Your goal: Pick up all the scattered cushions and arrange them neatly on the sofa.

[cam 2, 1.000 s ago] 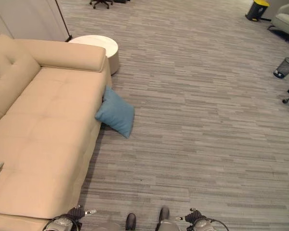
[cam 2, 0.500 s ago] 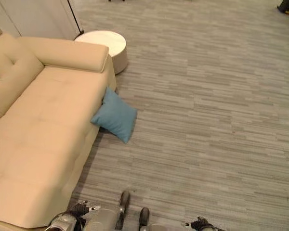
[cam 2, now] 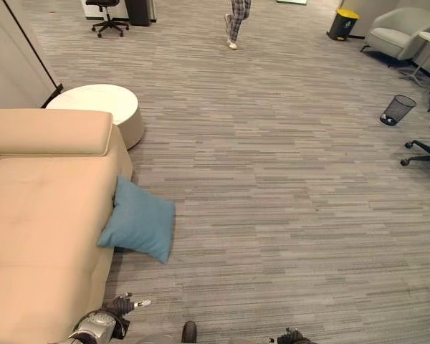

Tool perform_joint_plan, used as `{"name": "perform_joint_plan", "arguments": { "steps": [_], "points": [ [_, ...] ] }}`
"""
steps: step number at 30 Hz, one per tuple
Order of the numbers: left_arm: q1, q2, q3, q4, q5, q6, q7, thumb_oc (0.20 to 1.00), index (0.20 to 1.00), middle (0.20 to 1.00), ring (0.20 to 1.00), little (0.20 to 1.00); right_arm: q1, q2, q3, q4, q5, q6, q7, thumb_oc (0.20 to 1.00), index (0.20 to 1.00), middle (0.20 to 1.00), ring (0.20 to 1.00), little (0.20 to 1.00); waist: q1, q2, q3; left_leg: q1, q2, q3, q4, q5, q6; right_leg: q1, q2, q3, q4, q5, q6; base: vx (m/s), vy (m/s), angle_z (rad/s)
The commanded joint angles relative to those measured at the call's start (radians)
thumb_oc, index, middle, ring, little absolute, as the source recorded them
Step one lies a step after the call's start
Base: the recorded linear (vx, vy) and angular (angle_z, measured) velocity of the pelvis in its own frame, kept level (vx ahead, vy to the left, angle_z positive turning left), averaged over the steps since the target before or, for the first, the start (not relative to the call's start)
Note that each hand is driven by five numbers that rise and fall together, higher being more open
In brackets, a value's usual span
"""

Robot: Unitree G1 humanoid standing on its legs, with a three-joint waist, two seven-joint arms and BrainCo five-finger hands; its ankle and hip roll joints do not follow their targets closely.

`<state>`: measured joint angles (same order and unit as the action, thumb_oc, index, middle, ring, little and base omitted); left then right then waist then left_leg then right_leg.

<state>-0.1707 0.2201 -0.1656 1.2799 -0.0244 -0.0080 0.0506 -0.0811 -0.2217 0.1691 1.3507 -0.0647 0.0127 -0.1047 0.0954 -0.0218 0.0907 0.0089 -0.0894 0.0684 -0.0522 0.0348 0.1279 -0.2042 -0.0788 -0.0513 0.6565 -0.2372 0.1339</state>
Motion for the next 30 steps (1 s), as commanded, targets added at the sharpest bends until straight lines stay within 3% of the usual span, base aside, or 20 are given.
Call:
{"name": "perform_joint_plan", "arguments": {
  "steps": [1, 5, 7, 11, 14, 15, 17, 18, 21, 22, 23, 25, 27, 28, 30],
  "points": [
    [0.023, -0.014, 0.039, 0.018, -0.001, -0.004, 0.017, 1.0, 1.0, 1.0, 1.0, 1.0, 0.004, -0.046, 0.0, -0.004, -0.03, 0.002, -0.004, 1.0, 1.0, 1.0, 1.0, 1.0, 0.029, 0.029, 0.032, -0.033, 0.023, -0.13, 0.025, -0.037, -0.09, 0.085, 0.024, -0.04, -0.414, 0.326, -0.063, 0.21, -0.079, 0.05],
    [0.026, -0.008, 0.026, 0.018, -0.005, -0.011, 0.015, 1.0, 1.0, 1.0, 1.0, 1.0, 0.0, -0.043, 0.009, -0.017, -0.027, 0.01, -0.001, 1.0, 1.0, 1.0, 1.0, 1.0, -0.015, 0.039, 0.063, 0.058, 0.031, -0.166, -0.026, -0.071, -0.095, -0.039, -0.004, -0.021, -0.586, 0.412, -0.052, 0.26, -0.127, -0.14],
    [0.026, -0.019, 0.026, 0.025, -0.001, -0.015, 0.019, 1.0, 1.0, 1.0, 1.0, 1.0, 0.009, -0.034, 0.013, -0.011, -0.029, 0.009, -0.003, 1.0, 1.0, 1.0, 1.0, 1.0, -0.024, 0.025, 0.052, 0.08, 0.026, -0.179, -0.032, -0.095, -0.1, -0.007, -0.001, -0.01, -0.629, 0.428, -0.048, 0.26, -0.188, 0.29],
    [0.028, -0.042, 0.025, 0.042, 0.003, -0.024, 0.014, 1.0, 1.0, 1.0, 1.0, 1.0, 0.021, -0.033, 0.009, -0.004, -0.02, 0.001, -0.008, 1.0, 1.0, 1.0, 1.0, 1.0, -0.036, 0.017, 0.025, 0.088, 0.079, -0.194, 0.013, -0.088, -0.143, 0.051, 0.023, -0.022, -0.641, 0.412, -0.069, 0.26, -0.243, 0.51],
    [0.021, -0.049, 0.014, 0.044, 0.004, -0.024, 0.01, 1.0, 1.0, 1.0, 1.0, 1.0, 0.028, -0.024, -0.002, 0.005, -0.024, -0.004, -0.019, 1.0, 1.0, 1.0, 1.0, 1.0, -0.044, 0.004, 0.03, 0.013, 0.108, -0.16, 0.184, -0.063, -0.178, 0.093, 0.018, -0.042, -0.648, 0.386, -0.087, 0.13, -0.245, 0.57],
    [0.006, -0.054, 0.006, 0.031, 0.002, -0.026, 0.012, 1.0, 1.0, 1.0, 1.0, 1.0, 0.023, -0.027, -0.012, 0.003, -0.021, -0.007, -0.036, 1.0, 1.0, 1.0, 1.0, 1.0, -0.041, -0.016, 0.058, -0.104, 0.125, -0.127, 0.384, -0.017, -0.17, 0.117, 0.007, -0.05, -0.651, 0.38, -0.108, 0.08, -0.309, 0.19],
    [0.004, -0.055, 0.002, 0.024, 0.004, -0.026, 0.014, 1.0, 1.0, 1.0, 1.0, 1.0, 0.02, -0.025, -0.013, 0.004, -0.023, -0.007, -0.043, 1.0, 1.0, 1.0, 1.0, 1.0, -0.041, -0.023, 0.066, -0.143, 0.13, -0.113, 0.449, -0.027, -0.157, 0.129, 0.011, -0.051, -0.653, 0.371, -0.116, 0.13, -0.224, 0.22],
    [0.005, -0.059, 0.0, 0.021, 0.002, -0.025, 0.014, 1.0, 1.0, 1.0, 1.0, 1.0, 0.02, -0.025, -0.018, 0.011, -0.026, -0.009, -0.046, 1.0, 1.0, 1.0, 1.0, 1.0, -0.031, -0.032, 0.065, -0.208, 0.08, -0.09, 0.441, -0.069, -0.133, 0.162, 0.017, -0.046, -0.667, 0.356, -0.118, 0.16, -0.105, 0.29],
    [0.007, -0.063, -0.007, 0.027, 0.007, -0.022, 0.012, 1.0, 1.0, 1.0, 1.0, 1.0, 0.024, -0.025, -0.019, 0.013, -0.027, -0.009, -0.046, 1.0, 1.0, 1.0, 1.0, 1.0, -0.028, -0.029, 0.059, -0.223, 0.06, -0.057, 0.363, -0.076, -0.128, 0.19, 0.028, -0.05, -0.68, 0.342, -0.114, 0.22, -0.083, 0.01],
    [0.007, -0.066, -0.012, 0.028, 0.011, -0.019, 0.013, 1.0, 1.0, 1.0, 1.0, 1.0, 0.025, -0.025, -0.02, 0.013, -0.026, -0.009, -0.048, 1.0, 1.0, 1.0, 1.0, 1.0, -0.025, -0.023, 0.054, -0.235, 0.045, -0.034, 0.312, -0.067, -0.126, 0.209, 0.039, -0.053, -0.69, 0.334, -0.115, 0.3, -0.02, -0.13],
    [0.012, -0.072, -0.017, 0.021, 0.015, -0.015, 0.01, 1.0, 1.0, 1.0, 1.0, 1.0, 0.028, -0.019, -0.018, 0.01, -0.028, -0.005, -0.052, 1.0, 1.0, 1.0, 1.0, 1.0, -0.003, 0.007, 0.047, -0.272, 0.018, 0.014, 0.21, 0.003, -0.142, 0.258, 0.084, -0.048, -0.708, 0.312, -0.119, 0.37, -0.016, 0.08],
    [0.02, -0.074, -0.017, 0.023, 0.013, -0.017, 0.008, 1.0, 1.0, 1.0, 1.0, 1.0, 0.027, -0.015, -0.015, 0.006, -0.029, -0.005, -0.051, 1.0, 1.0, 1.0, 1.0, 1.0, 0.013, 0.017, 0.046, -0.291, 0.013, 0.03, 0.197, 0.026, -0.151, 0.283, 0.097, -0.033, -0.708, 0.305, -0.119, 0.34, 0.037, 0.42],
    [0.034, -0.071, -0.01, 0.05, 0.013, -0.016, 0.009, 1.0, 1.0, 1.0, 1.0, 1.0, 0.021, -0.001, 0.001, 0.008, -0.044, -0.006, -0.047, 1.0, 1.0, 1.0, 1.0, 1.0, 0.026, 0.021, 0.021, -0.238, 0.009, 0.008, 0.144, 0.015, -0.138, 0.304, 0.104, -0.007, -0.696, 0.284, -0.115, 0.36, 0.104, -0.17],
    [0.046, -0.056, -0.003, 0.049, 0.022, -0.01, 0.0, 1.0, 1.0, 1.0, 1.0, 1.0, -0.022, -0.059, 0.0, 0.028, -0.026, -0.009, -0.048, 1.0, 1.0, 1.0, 1.0, 1.0, 0.044, 0.017, 0.012, -0.218, 0.001, -0.004, 0.134, 0.01, -0.133, 0.319, 0.1, -0.009, -0.692, 0.276, -0.111, 0.26, 0.085, -0.71],
    [0.06, -0.057, 0.012, 0.056, 0.025, -0.01, 0.0, 1.0, 1.0, 1.0, 1.0, 1.0, -0.002, -0.048, 0.016, 0.027, -0.036, -0.02, -0.024, 1.0, 1.0, 1.0, 1.0, 1.0, 0.062, 0.006, -0.002, -0.19, 0.0, -0.005, 0.121, 0.0, -0.123, 0.311, 0.087, 0.005, -0.644, 0.273, -0.096, 0.25, 0.147, -0.6]
  ]
}}
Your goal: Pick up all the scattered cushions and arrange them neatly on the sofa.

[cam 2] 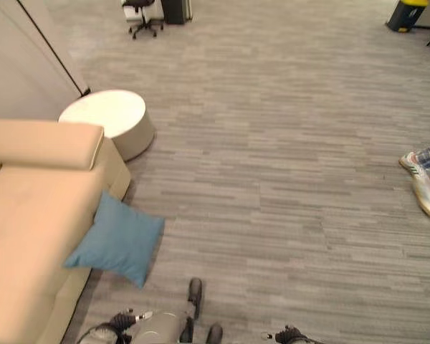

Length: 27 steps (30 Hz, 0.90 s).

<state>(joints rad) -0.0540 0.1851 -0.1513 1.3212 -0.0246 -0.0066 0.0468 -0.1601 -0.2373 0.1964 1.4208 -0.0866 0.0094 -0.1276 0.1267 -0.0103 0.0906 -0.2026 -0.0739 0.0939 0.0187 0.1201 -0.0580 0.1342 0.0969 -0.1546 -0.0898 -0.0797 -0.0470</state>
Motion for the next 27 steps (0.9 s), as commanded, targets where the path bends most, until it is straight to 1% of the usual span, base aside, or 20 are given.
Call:
{"name": "perform_joint_plan", "arguments": {
  "steps": [1, 4, 5, 7, 9, 11, 12, 13, 14, 16, 17, 18, 19, 20, 21, 22, 23, 24, 26, 27],
  "points": [
    [-0.057, -0.022, -0.004, 0.012, 0.027, -0.011, 0.002, 1.0, 1.0, 1.0, 1.0, 1.0, 0.074, -0.025, -0.004, -0.043, -0.018, -0.015, 0.003, 1.0, 1.0, 1.0, 1.0, 1.0, 0.033, -0.009, -0.005, 0.036, -0.015, -0.027, 0.044, -0.09, 0.069, -0.034, -0.1, 0.1, 0.139, 0.121, 0.097, 0.19, 0.178, -0.27],
    [-0.063, -0.02, 0.002, -0.001, 0.026, -0.01, 0.002, 1.0, 1.0, 1.0, 1.0, 1.0, 0.061, -0.023, 0.002, -0.047, -0.023, -0.018, 0.013, 1.0, 1.0, 1.0, 1.0, 1.0, 0.036, 0.002, -0.001, 0.082, -0.008, -0.028, 0.026, -0.095, 0.077, -0.081, -0.133, 0.07, 0.274, 0.159, 0.14, 0.12, 0.139, -0.24],
    [-0.069, -0.012, -0.008, -0.005, 0.031, -0.012, 0.003, 1.0, 1.0, 1.0, 1.0, 1.0, 0.057, -0.023, 0.002, -0.058, -0.018, -0.019, 0.021, 1.0, 1.0, 1.0, 1.0, 1.0, 0.02, 0.015, 0.007, 0.117, -0.007, -0.053, 0.011, -0.098, 0.084, -0.136, -0.139, 0.055, 0.4, 0.212, 0.161, 0.14, 0.134, -0.01],
    [-0.078, -0.008, -0.019, -0.008, 0.031, -0.013, 0.004, 1.0, 1.0, 1.0, 1.0, 1.0, 0.059, -0.019, -0.003, -0.063, -0.011, -0.02, 0.023, 1.0, 1.0, 1.0, 1.0, 1.0, -0.004, 0.029, 0.013, 0.156, -0.003, -0.086, -0.01, -0.092, 0.084, -0.183, -0.133, 0.047, 0.448, 0.216, 0.154, 0.16, 0.077, 0.6],
    [-0.09, -0.008, -0.028, -0.017, 0.033, -0.015, 0.005, 1.0, 1.0, 1.0, 1.0, 1.0, 0.063, -0.018, -0.003, -0.07, -0.004, -0.017, 0.024, 1.0, 1.0, 1.0, 1.0, 1.0, -0.041, 0.04, 0.023, 0.209, -0.001, -0.142, -0.048, -0.097, 0.083, -0.245, -0.115, 0.054, 0.384, 0.177, 0.121, 0.24, -0.011, 1.08],
    [-0.095, -0.008, -0.035, -0.021, 0.036, -0.014, 0.001, 1.0, 1.0, 1.0, 1.0, 1.0, 0.062, -0.017, 0.003, -0.075, -0.001, -0.013, 0.027, 1.0, 1.0, 1.0, 1.0, 1.0, -0.056, 0.036, 0.031, 0.233, -0.012, -0.176, -0.057, -0.116, 0.091, -0.286, -0.097, 0.085, 0.312, 0.18, 0.107, 0.23, -0.047, 0.96],
    [-0.097, -0.007, -0.041, -0.019, 0.036, -0.015, 0.0, 1.0, 1.0, 1.0, 1.0, 1.0, 0.056, -0.015, 0.009, -0.077, -0.002, -0.009, 0.028, 1.0, 1.0, 1.0, 1.0, 1.0, -0.061, 0.033, 0.041, 0.249, -0.017, -0.197, -0.059, -0.127, 0.094, -0.313, -0.094, 0.102, 0.261, 0.194, 0.106, 0.27, -0.1, 0.85],
    [-0.095, -0.006, -0.047, -0.016, 0.039, -0.016, -0.002, 1.0, 1.0, 1.0, 1.0, 1.0, 0.057, -0.013, 0.018, -0.081, -0.006, -0.007, 0.033, 1.0, 1.0, 1.0, 1.0, 1.0, -0.07, 0.026, 0.053, 0.272, -0.024, -0.23, -0.064, -0.148, 0.097, -0.354, -0.106, 0.121, 0.183, 0.234, 0.113, 0.36, -0.173, 0.55],
    [-0.092, -0.005, -0.048, -0.009, 0.034, -0.021, 0.003, 1.0, 1.0, 1.0, 1.0, 1.0, 0.051, -0.02, 0.022, -0.091, -0.004, -0.008, 0.035, 1.0, 1.0, 1.0, 1.0, 1.0, -0.085, 0.03, 0.074, 0.302, -0.019, -0.28, -0.064, -0.163, 0.098, -0.408, -0.108, 0.144, 0.175, 0.27, 0.128, 0.33, -0.186, 0.34],
    [-0.09, -0.009, -0.045, -0.001, 0.044, -0.021, 0.001, 1.0, 1.0, 1.0, 1.0, 1.0, 0.057, -0.023, 0.027, -0.083, 0.005, -0.007, 0.039, 1.0, 1.0, 1.0, 1.0, 1.0, -0.087, 0.014, 0.055, 0.311, -0.027, -0.308, -0.059, -0.185, 0.094, -0.373, -0.1, 0.189, 0.146, 0.27, 0.119, 0.34, -0.2, 1.39],
    [-0.079, -0.016, -0.031, -0.002, 0.041, -0.024, 0.001, 1.0, 1.0, 1.0, 1.0, 1.0, 0.068, -0.027, 0.021, -0.07, 0.003, -0.009, 0.033, 1.0, 1.0, 1.0, 1.0, 1.0, -0.075, 0.009, 0.032, 0.314, -0.005, -0.334, -0.025, -0.183, 0.068, -0.336, -0.102, 0.169, 0.128, 0.275, 0.116, 0.4, -0.252, 1.99],
    [-0.077, -0.019, -0.029, -0.006, 0.039, -0.025, 0.001, 1.0, 1.0, 1.0, 1.0, 1.0, 0.073, -0.03, 0.016, -0.071, 0.004, -0.01, 0.033, 1.0, 1.0, 1.0, 1.0, 1.0, -0.074, 0.006, 0.026, 0.309, -0.001, -0.344, -0.007, -0.187, 0.06, -0.321, -0.102, 0.16, 0.122, 0.269, 0.112, 0.42, -0.315, 1.61],
    [-0.079, -0.023, -0.027, -0.014, 0.038, -0.025, -0.003, 1.0, 1.0, 1.0, 1.0, 1.0, 0.071, -0.034, 0.006, -0.071, 0.009, -0.011, 0.029, 1.0, 1.0, 1.0, 1.0, 1.0, -0.071, -0.003, 0.024, 0.277, 0.003, -0.34, 0.065, -0.186, 0.036, -0.285, -0.107, 0.126, 0.107, 0.254, 0.106, 0.18, -0.152, 1.39],
    [-0.078, -0.023, -0.027, -0.014, 0.038, -0.025, -0.003, 1.0, 1.0, 1.0, 1.0, 1.0, 0.071, -0.034, 0.006, -0.071, 0.009, -0.011, 0.029, 1.0, 1.0, 1.0, 1.0, 1.0, -0.073, -0.002, 0.024, 0.274, 0.002, -0.342, 0.07, -0.189, 0.036, -0.285, -0.107, 0.124, 0.107, 0.254, 0.106, 0.13, -0.182, 1.33],
    [-0.087, -0.024, -0.023, -0.03, 0.032, -0.025, -0.003, 1.0, 1.0, 1.0, 1.0, 1.0, 0.067, -0.041, -0.001, -0.074, 0.017, -0.009, 0.024, 1.0, 1.0, 1.0, 1.0, 1.0, -0.067, -0.016, 0.04, 0.189, -0.002, -0.301, 0.189, -0.176, 0.02, -0.26, -0.132, 0.091, 0.103, 0.243, 0.098, 0.03, -0.138, 0.91],
    [-0.087, -0.028, -0.019, -0.041, 0.027, -0.026, -0.001, 1.0, 1.0, 1.0, 1.0, 1.0, 0.066, -0.047, -0.01, -0.073, 0.021, -0.012, 0.017, 1.0, 1.0, 1.0, 1.0, 1.0, -0.066, -0.029, 0.047, 0.135, 0.021, -0.204, 0.227, -0.188, 0.028, -0.235, -0.155, 0.055, 0.092, 0.226, 0.093, 0.05, -0.166, 0.77],
    [-0.081, -0.03, -0.021, -0.046, 0.025, -0.027, -0.001, 1.0, 1.0, 1.0, 1.0, 1.0, 0.074, -0.051, -0.021, -0.071, 0.019, -0.016, 0.015, 1.0, 1.0, 1.0, 1.0, 1.0, -0.07, -0.033, 0.045, 0.127, 0.052, -0.131, 0.201, -0.202, 0.037, -0.216, -0.166, 0.025, 0.082, 0.216, 0.095, 0.06, -0.117, 1.35],
    [-0.074, -0.03, -0.028, -0.05, 0.028, -0.029, -0.001, 1.0, 1.0, 1.0, 1.0, 1.0, 0.093, -0.058, -0.044, -0.062, 0.021, -0.019, 0.008, 1.0, 1.0, 1.0, 1.0, 1.0, -0.082, -0.036, 0.04, 0.123, 0.086, -0.017, 0.156, -0.212, 0.045, -0.188, -0.181, -0.022, 0.066, 0.207, 0.101, 0.08, -0.072, 1.71],
    [-0.069, -0.034, -0.041, -0.055, 0.03, -0.031, -0.001, 1.0, 1.0, 1.0, 1.0, 1.0, 0.108, -0.051, -0.061, -0.044, 0.023, -0.017, -0.001, 1.0, 1.0, 1.0, 1.0, 1.0, -0.105, -0.036, 0.021, 0.105, 0.106, 0.126, 0.12, -0.187, 0.034, -0.166, -0.192, -0.082, 0.057, 0.205, 0.105, 0.14, 0.001, 1.97],
    [-0.07, -0.033, -0.036, -0.053, 0.029, -0.031, -0.003, 1.0, 1.0, 1.0, 1.0, 1.0, 0.107, -0.045, -0.061, -0.039, 0.02, -0.015, -0.004, 1.0, 1.0, 1.0, 1.0, 1.0, -0.103, -0.031, 0.015, 0.116, 0.097, 0.116, 0.099, -0.186, 0.034, -0.156, -0.187, -0.095, 0.056, 0.203, 0.107, 0.23, 0.098, 1.58]
  ]
}}
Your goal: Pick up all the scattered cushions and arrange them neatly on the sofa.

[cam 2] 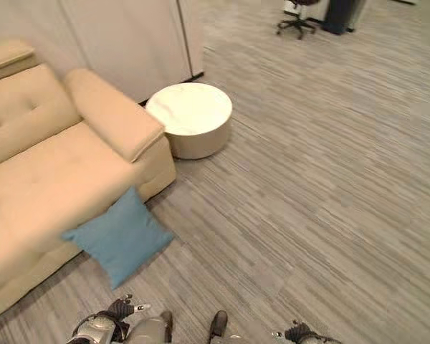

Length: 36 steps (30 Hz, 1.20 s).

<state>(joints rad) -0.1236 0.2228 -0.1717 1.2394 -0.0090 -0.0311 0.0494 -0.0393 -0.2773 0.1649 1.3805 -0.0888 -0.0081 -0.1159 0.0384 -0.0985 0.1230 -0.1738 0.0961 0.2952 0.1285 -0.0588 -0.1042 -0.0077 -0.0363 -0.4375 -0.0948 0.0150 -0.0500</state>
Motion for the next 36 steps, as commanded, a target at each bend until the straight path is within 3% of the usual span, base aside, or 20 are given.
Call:
{"name": "perform_joint_plan", "arguments": {
  "steps": [1, 7, 8, 9, 10, 12, 13, 14, 15, 16, 18, 22, 23, 26, 28, 29, 30, 32, 36],
  "points": [
    [0.011, -0.073, -0.002, 0.037, 0.016, -0.007, -0.002, 1.0, 1.0, 1.0, 1.0, 1.0, -0.017, 0.01, -0.015, 0.007, 0.009, 0.001, -0.019, 1.0, 1.0, 1.0, 1.0, 1.0, -0.006, 0.064, -0.028, 0.117, -0.089, -0.117, -0.056, -0.001, 0.081, 0.0, -0.046, 0.178, 0.062, 0.104, 0.111, 0.2, 0.122, 0.78],
    [0.037, -0.076, 0.026, 0.052, 0.016, -0.003, -0.007, 1.0, 1.0, 1.0, 1.0, 1.0, -0.03, 0.036, 0.03, -0.008, -0.014, 0.001, -0.007, 1.0, 1.0, 1.0, 1.0, 1.0, 0.042, 0.087, -0.053, 0.195, -0.124, -0.168, -0.165, 0.026, 0.095, 0.035, -0.048, 0.142, 0.106, 0.073, 0.112, 0.13, 0.217, 0.18],
    [0.039, -0.075, 0.034, 0.058, 0.012, -0.004, -0.009, 1.0, 1.0, 1.0, 1.0, 1.0, -0.039, 0.037, 0.036, -0.013, -0.015, 0.001, 0.0, 1.0, 1.0, 1.0, 1.0, 1.0, 0.056, 0.093, -0.049, 0.199, -0.132, -0.182, -0.168, 0.026, 0.103, 0.03, -0.061, 0.133, 0.155, 0.064, 0.117, 0.06, 0.414, 0.52],
    [0.041, -0.065, 0.045, 0.082, 0.015, -0.003, -0.006, 1.0, 1.0, 1.0, 1.0, 1.0, -0.05, 0.045, 0.055, -0.021, -0.026, 0.002, 0.017, 1.0, 1.0, 1.0, 1.0, 1.0, 0.074, 0.115, -0.036, 0.22, -0.136, -0.219, -0.178, 0.032, 0.119, -0.026, -0.108, 0.12, 0.332, 0.081, 0.133, 0.04, 0.355, 0.4],
    [0.041, -0.065, 0.045, 0.082, 0.015, -0.003, -0.006, 1.0, 1.0, 1.0, 1.0, 1.0, -0.05, 0.045, 0.055, -0.021, -0.026, 0.002, 0.017, 1.0, 1.0, 1.0, 1.0, 1.0, 0.074, 0.115, -0.036, 0.22, -0.136, -0.219, -0.178, 0.032, 0.119, -0.026, -0.108, 0.12, 0.332, 0.081, 0.133, 0.06, 0.285, 0.55],
    [0.035, -0.053, 0.042, 0.086, 0.013, -0.006, -0.007, 1.0, 1.0, 1.0, 1.0, 1.0, -0.054, 0.053, 0.061, -0.029, -0.022, -0.005, 0.025, 1.0, 1.0, 1.0, 1.0, 1.0, 0.068, 0.122, -0.027, 0.229, -0.138, -0.279, -0.166, 0.045, 0.126, -0.073, -0.092, 0.173, 0.424, 0.101, 0.138, 0.06, 0.076, 0.85],
    [0.032, -0.05, 0.04, 0.087, 0.013, -0.006, -0.007, 1.0, 1.0, 1.0, 1.0, 1.0, -0.056, 0.055, 0.062, -0.029, -0.02, -0.007, 0.027, 1.0, 1.0, 1.0, 1.0, 1.0, 0.061, 0.119, -0.031, 0.228, -0.142, -0.304, -0.165, 0.05, 0.127, -0.09, -0.057, 0.217, 0.408, 0.097, 0.13, 0.13, 0.029, 0.95],
    [0.024, -0.044, 0.035, 0.089, 0.012, -0.005, -0.007, 1.0, 1.0, 1.0, 1.0, 1.0, -0.058, 0.055, 0.067, -0.034, -0.017, -0.004, 0.028, 1.0, 1.0, 1.0, 1.0, 1.0, 0.046, 0.114, -0.03, 0.238, -0.152, -0.354, -0.168, 0.055, 0.132, -0.134, 0.0, 0.305, 0.361, 0.089, 0.12, 0.15, 0.004, 0.87],
    [0.02, -0.041, 0.031, 0.089, 0.013, -0.005, -0.007, 1.0, 1.0, 1.0, 1.0, 1.0, -0.059, 0.053, 0.068, -0.038, -0.016, -0.003, 0.03, 1.0, 1.0, 1.0, 1.0, 1.0, 0.038, 0.111, -0.023, 0.242, -0.158, -0.376, -0.167, 0.052, 0.135, -0.161, 0.015, 0.334, 0.333, 0.093, 0.116, 0.15, -0.023, 1.07],
    [0.018, -0.024, 0.024, 0.089, 0.002, -0.006, -0.009, 1.0, 1.0, 1.0, 1.0, 1.0, -0.067, -0.004, 0.05, -0.036, 0.009, 0.007, 0.073, 1.0, 1.0, 1.0, 1.0, 1.0, 0.033, 0.102, -0.014, 0.25, -0.16, -0.393, -0.168, 0.047, 0.136, -0.179, 0.026, 0.359, 0.314, 0.1, 0.113, 0.14, -0.055, 1.16],
    [0.01, -0.028, 0.014, 0.087, 0.012, -0.006, -0.005, 1.0, 1.0, 1.0, 1.0, 1.0, -0.058, 0.044, 0.052, -0.081, 0.017, -0.005, 0.045, 1.0, 1.0, 1.0, 1.0, 1.0, -0.003, 0.091, 0.009, 0.276, -0.194, -0.494, -0.17, 0.026, 0.151, -0.264, 0.078, 0.473, 0.224, 0.153, 0.124, 0.18, -0.052, 0.77],
    [-0.002, -0.024, 0.01, 0.091, 0.013, -0.007, 0.003, 1.0, 1.0, 1.0, 1.0, 1.0, -0.051, 0.015, 0.045, -0.014, 0.013, 0.021, 0.054, 1.0, 1.0, 1.0, 1.0, 1.0, -0.015, 0.067, 0.006, 0.289, -0.201, -0.54, -0.154, 0.009, 0.136, -0.213, 0.068, 0.477, 0.173, 0.169, 0.12, 0.15, -0.138, 1.19],
    [0.012, -0.019, 0.011, 0.09, 0.009, -0.013, 0.002, 1.0, 1.0, 1.0, 1.0, 1.0, -0.032, 0.004, 0.034, -0.011, 0.028, 0.017, 0.056, 1.0, 1.0, 1.0, 1.0, 1.0, -0.008, 0.06, -0.014, 0.295, -0.193, -0.559, -0.146, 0.012, 0.116, -0.187, 0.066, 0.47, 0.152, 0.168, 0.115, 0.25, -0.218, 0.78],
    [0.023, -0.022, 0.009, 0.095, 0.013, -0.017, -0.003, 1.0, 1.0, 1.0, 1.0, 1.0, -0.019, 0.001, 0.015, -0.017, 0.043, 0.014, 0.058, 1.0, 1.0, 1.0, 1.0, 1.0, -0.02, 0.046, -0.038, 0.291, -0.166, -0.544, -0.099, -0.01, 0.088, -0.119, 0.057, 0.437, 0.108, 0.155, 0.103, 0.28, -0.248, 0.83],
    [0.016, -0.021, 0.005, 0.083, 0.009, -0.018, -0.004, 1.0, 1.0, 1.0, 1.0, 1.0, -0.018, -0.003, 0.007, -0.023, 0.045, 0.011, 0.054, 1.0, 1.0, 1.0, 1.0, 1.0, -0.027, 0.028, -0.03, 0.229, -0.165, -0.5, 0.041, 0.002, 0.06, -0.085, 0.04, 0.428, 0.094, 0.153, 0.096, 0.11, -0.117, 0.54],
    [0.008, -0.025, 0.002, 0.069, 0.005, -0.02, -0.002, 1.0, 1.0, 1.0, 1.0, 1.0, -0.018, -0.007, 0.003, -0.026, 0.048, 0.007, 0.05, 1.0, 1.0, 1.0, 1.0, 1.0, -0.036, 0.017, -0.026, 0.186, -0.146, -0.43, 0.081, -0.005, 0.066, -0.062, 0.025, 0.418, 0.08, 0.143, 0.091, 0.12, -0.036, 0.59],
    [0.008, -0.031, -0.004, 0.06, 0.008, -0.017, -0.005, 1.0, 1.0, 1.0, 1.0, 1.0, -0.011, -0.01, -0.004, -0.018, 0.046, 0.008, 0.049, 1.0, 1.0, 1.0, 1.0, 1.0, -0.048, 0.014, -0.032, 0.162, -0.105, -0.33, 0.012, -0.02, 0.083, -0.039, 0.007, 0.4, 0.074, 0.116, 0.088, 0.14, 0.0, 0.95],
    [0.016, -0.031, -0.007, 0.068, 0.016, -0.013, -0.005, 1.0, 1.0, 1.0, 1.0, 1.0, -0.002, -0.011, -0.012, -0.01, 0.042, 0.01, 0.049, 1.0, 1.0, 1.0, 1.0, 1.0, -0.058, 0.02, -0.036, 0.134, -0.087, -0.251, -0.069, 0.0, 0.084, -0.019, 0.002, 0.382, 0.072, 0.09, 0.086, 0.14, 0.066, 0.75],
    [0.029, -0.032, 0.0, 0.083, 0.02, -0.013, -0.005, 1.0, 1.0, 1.0, 1.0, 1.0, -0.001, -0.011, -0.011, 0.0, 0.034, 0.01, 0.043, 1.0, 1.0, 1.0, 1.0, 1.0, -0.048, 0.022, -0.028, 0.044, -0.093, -0.213, -0.058, 0.049, 0.076, 0.022, 0.005, 0.388, 0.059, 0.073, 0.084, 0.12, 0.104, 0.19]
  ]
}}
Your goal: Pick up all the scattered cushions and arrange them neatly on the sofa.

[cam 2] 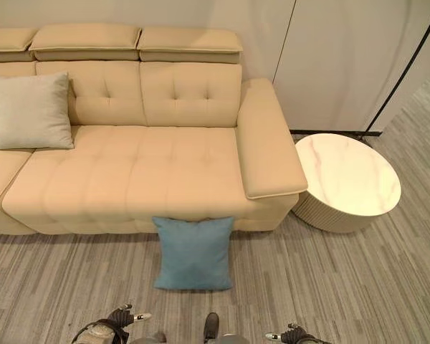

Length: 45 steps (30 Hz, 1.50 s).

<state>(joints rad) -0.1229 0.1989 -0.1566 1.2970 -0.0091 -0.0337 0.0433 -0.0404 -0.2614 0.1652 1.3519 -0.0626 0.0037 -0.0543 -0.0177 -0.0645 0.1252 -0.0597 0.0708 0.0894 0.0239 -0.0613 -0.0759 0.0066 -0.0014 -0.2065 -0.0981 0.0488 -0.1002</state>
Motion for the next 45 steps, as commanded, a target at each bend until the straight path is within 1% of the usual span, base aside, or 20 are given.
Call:
{"name": "perform_joint_plan", "arguments": {
  "steps": [1, 2, 3, 5, 7, 9, 11, 12, 13, 15, 17, 20, 21, 22, 23, 24, 31, 37, 41, 45],
  "points": [
    [0.035, -0.008, -0.004, 0.038, 0.019, -0.007, 0.001, 1.0, 1.0, 1.0, 1.0, 1.0, -0.001, -0.021, -0.011, 0.034, 0.008, -0.003, -0.016, 1.0, 1.0, 1.0, 1.0, 1.0, 0.015, 0.0, -0.036, -0.035, -0.073, -0.017, -0.004, 0.049, 0.051, 0.011, -0.019, 0.167, 0.068, 0.032, 0.136, 0.15, 0.158, 0.08],
    [0.035, -0.008, -0.004, 0.038, 0.019, -0.007, 0.001, 1.0, 1.0, 1.0, 1.0, 1.0, -0.001, -0.021, -0.011, 0.034, 0.008, -0.003, -0.016, 1.0, 1.0, 1.0, 1.0, 1.0, 0.015, 0.0, -0.034, -0.031, -0.073, -0.016, -0.007, 0.05, 0.051, 0.013, -0.019, 0.168, 0.068, 0.032, 0.136, 0.15, 0.162, -0.29],
    [0.043, -0.009, 0.001, 0.044, 0.022, -0.006, 0.001, 1.0, 1.0, 1.0, 1.0, 1.0, 0.002, -0.016, -0.008, 0.037, 0.003, -0.004, -0.016, 1.0, 1.0, 1.0, 1.0, 1.0, 0.015, 0.009, -0.047, -0.001, -0.075, -0.019, -0.047, 0.051, 0.055, 0.018, -0.017, 0.172, 0.072, 0.022, 0.139, 0.13, 0.126, -0.54],
    [0.05, -0.008, 0.006, 0.05, 0.024, -0.004, 0.0, 1.0, 1.0, 1.0, 1.0, 1.0, -0.002, -0.011, 0.001, 0.038, -0.003, -0.001, -0.013, 1.0, 1.0, 1.0, 1.0, 1.0, 0.021, 0.017, -0.055, 0.021, -0.085, -0.032, -0.063, 0.056, 0.062, 0.014, -0.021, 0.187, 0.099, 0.021, 0.14, 0.15, 0.189, -0.62],
    [0.049, -0.005, 0.011, 0.051, 0.022, -0.002, 0.0, 1.0, 1.0, 1.0, 1.0, 1.0, -0.008, -0.005, 0.012, 0.037, -0.005, -0.002, -0.012, 1.0, 1.0, 1.0, 1.0, 1.0, 0.029, 0.02, -0.057, 0.04, -0.087, -0.029, -0.071, 0.054, 0.069, 0.015, -0.024, 0.2, 0.116, 0.017, 0.143, 0.13, 0.174, -0.33],
    [0.045, 0.0, 0.021, 0.049, 0.018, -0.001, 0.0, 1.0, 1.0, 1.0, 1.0, 1.0, -0.019, 0.002, 0.019, 0.034, -0.007, -0.004, -0.012, 1.0, 1.0, 1.0, 1.0, 1.0, 0.043, 0.022, -0.059, 0.047, -0.093, -0.029, -0.057, 0.04, 0.083, 0.005, -0.03, 0.208, 0.161, 0.013, 0.151, 0.11, 0.187, -0.26],
    [0.043, 0.006, 0.027, 0.047, 0.016, -0.003, -0.001, 1.0, 1.0, 1.0, 1.0, 1.0, -0.026, 0.007, 0.025, 0.029, -0.009, -0.003, -0.009, 1.0, 1.0, 1.0, 1.0, 1.0, 0.055, 0.023, -0.057, 0.045, -0.096, -0.026, -0.042, 0.03, 0.093, -0.012, -0.037, 0.205, 0.207, 0.011, 0.158, 0.06, 0.134, -0.27],
    [0.042, 0.009, 0.033, 0.049, 0.015, -0.002, 0.0, 1.0, 1.0, 1.0, 1.0, 1.0, -0.035, 0.009, 0.029, 0.03, -0.015, -0.005, -0.011, 1.0, 1.0, 1.0, 1.0, 1.0, 0.064, 0.028, -0.054, 0.047, -0.095, -0.03, -0.033, 0.025, 0.1, -0.037, -0.051, 0.191, 0.255, 0.024, 0.172, 0.04, 0.099, -0.35],
    [0.042, 0.009, 0.033, 0.049, 0.015, -0.002, 0.0, 1.0, 1.0, 1.0, 1.0, 1.0, -0.035, 0.009, 0.029, 0.03, -0.015, -0.005, -0.011, 1.0, 1.0, 1.0, 1.0, 1.0, 0.064, 0.028, -0.053, 0.047, -0.095, -0.029, -0.033, 0.025, 0.1, -0.037, -0.052, 0.192, 0.256, 0.024, 0.172, 0.04, 0.083, -0.42],
    [0.041, 0.015, 0.034, 0.048, 0.015, 0.0, 0.002, 1.0, 1.0, 1.0, 1.0, 1.0, -0.043, 0.012, 0.032, 0.028, -0.018, -0.008, -0.012, 1.0, 1.0, 1.0, 1.0, 1.0, 0.068, 0.036, -0.05, 0.055, -0.092, -0.032, -0.035, 0.027, 0.104, -0.066, -0.057, 0.183, 0.321, 0.04, 0.175, 0.04, 0.059, -0.25],
    [0.043, 0.019, 0.033, 0.047, 0.017, -0.002, 0.003, 1.0, 1.0, 1.0, 1.0, 1.0, -0.04, 0.011, 0.031, 0.026, -0.019, -0.009, -0.012, 1.0, 1.0, 1.0, 1.0, 1.0, 0.064, 0.043, -0.051, 0.065, -0.092, -0.04, -0.044, 0.032, 0.104, -0.081, -0.063, 0.169, 0.339, 0.048, 0.177, 0.07, 0.036, -0.07],
    [0.045, 0.026, 0.026, 0.043, 0.019, -0.004, 0.005, 1.0, 1.0, 1.0, 1.0, 1.0, -0.036, 0.002, 0.04, 0.023, -0.023, -0.009, -0.011, 1.0, 1.0, 1.0, 1.0, 1.0, 0.047, 0.046, -0.059, 0.106, -0.103, -0.061, -0.077, 0.028, 0.102, -0.097, -0.051, 0.165, 0.256, 0.035, 0.167, 0.16, -0.011, -0.03],
    [0.042, 0.026, 0.024, 0.042, 0.02, -0.006, 0.004, 1.0, 1.0, 1.0, 1.0, 1.0, -0.034, 0.0, 0.037, 0.025, -0.019, -0.008, -0.013, 1.0, 1.0, 1.0, 1.0, 1.0, 0.045, 0.039, -0.061, 0.106, -0.111, -0.068, -0.071, 0.026, 0.1, -0.075, -0.055, 0.171, 0.21, 0.03, 0.169, 0.11, -0.032, 0.14],
    [0.042, 0.027, 0.027, 0.043, 0.014, -0.008, 0.004, 1.0, 1.0, 1.0, 1.0, 1.0, -0.035, 0.001, 0.038, 0.026, -0.019, -0.006, -0.01, 1.0, 1.0, 1.0, 1.0, 1.0, 0.044, 0.036, -0.059, 0.108, -0.112, -0.07, -0.067, 0.022, 0.098, -0.069, -0.057, 0.172, 0.2, 0.04, 0.171, 0.1, -0.075, 0.25],
    [0.037, 0.025, 0.024, 0.042, 0.012, -0.01, 0.004, 1.0, 1.0, 1.0, 1.0, 1.0, -0.037, -0.001, 0.042, 0.027, -0.02, -0.007, -0.013, 1.0, 1.0, 1.0, 1.0, 1.0, 0.046, 0.027, -0.06, 0.106, -0.115, -0.079, -0.06, 0.021, 0.093, -0.057, -0.049, 0.192, 0.177, 0.043, 0.168, 0.09, -0.082, 0.24],
    [0.036, 0.023, 0.024, 0.042, 0.014, -0.01, 0.005, 1.0, 1.0, 1.0, 1.0, 1.0, -0.038, -0.005, 0.043, 0.027, -0.019, -0.007, -0.018, 1.0, 1.0, 1.0, 1.0, 1.0, 0.049, 0.025, -0.063, 0.108, -0.115, -0.083, -0.061, 0.022, 0.092, -0.046, -0.049, 0.193, 0.162, 0.045, 0.167, 0.07, -0.068, 0.21],
    [0.035, 0.017, 0.027, 0.037, 0.018, -0.008, 0.007, 1.0, 1.0, 1.0, 1.0, 1.0, -0.038, -0.016, 0.046, 0.026, -0.01, -0.01, -0.017, 1.0, 1.0, 1.0, 1.0, 1.0, 0.042, 0.027, -0.08, 0.128, -0.11, -0.105, -0.11, 0.03, 0.082, -0.001, -0.034, 0.181, 0.098, 0.037, 0.153, 0.08, -0.07, 0.11],
    [0.029, 0.011, 0.032, 0.001, 0.008, -0.009, 0.009, 1.0, 1.0, 1.0, 1.0, 1.0, -0.029, -0.029, 0.047, 0.03, -0.007, -0.014, -0.022, 1.0, 1.0, 1.0, 1.0, 1.0, 0.03, 0.031, -0.089, 0.12, -0.113, -0.115, -0.111, 0.008, 0.075, 0.029, -0.031, 0.164, 0.039, 0.038, 0.15, 0.04, -0.034, 0.06],
    [0.01, 0.014, 0.035, -0.012, -0.002, -0.01, 0.016, 1.0, 1.0, 1.0, 1.0, 1.0, -0.044, -0.032, 0.046, 0.028, -0.002, -0.017, -0.03, 1.0, 1.0, 1.0, 1.0, 1.0, 0.029, 0.032, -0.078, 0.098, -0.114, -0.12, -0.111, 0.013, 0.073, 0.01, -0.029, 0.157, 0.042, 0.035, 0.148, -0.03, -0.007, 0.09],
    [-0.034, 0.027, 0.035, -0.041, -0.029, -0.018, 0.029, 1.0, 1.0, 1.0, 1.0, 1.0, -0.095, -0.046, 0.054, 0.001, 0.023, -0.024, -0.047, 1.0, 1.0, 1.0, 1.0, 1.0, 0.027, 0.031, -0.04, 0.025, -0.114, -0.124, -0.111, 0.035, 0.073, -0.065, -0.023, 0.153, 0.057, 0.039, 0.141, -0.15, -0.011, 0.16]
  ]
}}
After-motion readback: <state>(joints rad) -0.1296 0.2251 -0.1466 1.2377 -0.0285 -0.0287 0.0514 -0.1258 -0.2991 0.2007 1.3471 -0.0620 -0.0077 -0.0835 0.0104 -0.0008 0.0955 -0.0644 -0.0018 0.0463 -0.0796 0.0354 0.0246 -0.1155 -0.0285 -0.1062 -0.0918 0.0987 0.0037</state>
